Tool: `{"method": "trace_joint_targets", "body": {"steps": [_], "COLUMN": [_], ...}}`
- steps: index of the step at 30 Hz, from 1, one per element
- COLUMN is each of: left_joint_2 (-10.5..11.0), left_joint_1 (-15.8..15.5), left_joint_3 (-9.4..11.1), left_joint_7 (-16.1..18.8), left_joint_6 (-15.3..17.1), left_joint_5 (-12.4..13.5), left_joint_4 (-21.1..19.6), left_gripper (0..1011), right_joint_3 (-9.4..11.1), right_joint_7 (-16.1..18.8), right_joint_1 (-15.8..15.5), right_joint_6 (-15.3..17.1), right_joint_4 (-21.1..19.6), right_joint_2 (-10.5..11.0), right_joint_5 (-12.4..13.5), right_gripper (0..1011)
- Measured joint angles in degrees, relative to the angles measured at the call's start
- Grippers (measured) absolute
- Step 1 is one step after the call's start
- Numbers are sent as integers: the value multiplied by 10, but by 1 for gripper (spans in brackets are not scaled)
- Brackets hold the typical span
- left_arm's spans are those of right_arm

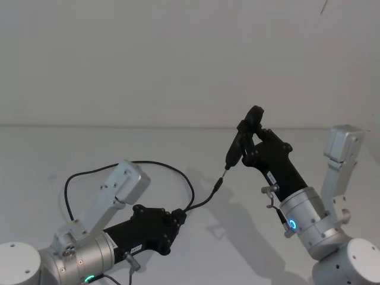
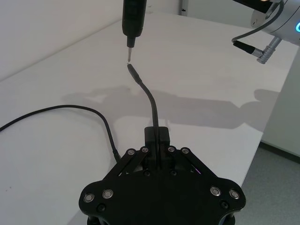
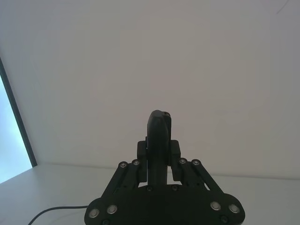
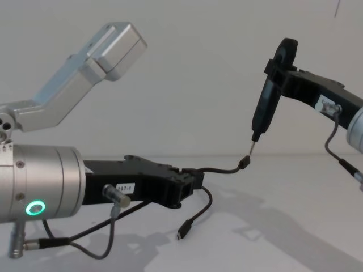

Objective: Pick up the data cable with the one hand.

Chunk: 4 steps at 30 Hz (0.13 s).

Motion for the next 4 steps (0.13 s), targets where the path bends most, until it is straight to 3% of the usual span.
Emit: {"method": "trace_joint_targets", "body": {"steps": [4], "left_joint_2": [0], "left_joint_1": [0], "left_joint_3": [0], "left_joint_7": [0], "left_joint_6": [0], "left_joint_5": [0], "left_joint_4": [0], "left_gripper": [39], "right_joint_3": [0], "right_joint_7": [0], "right_joint_1": [0], "right_joint_6": [1], "right_joint_4": [-1], "right_joint_2": [0], "right_joint_5": [1], "right_gripper": [279]}}
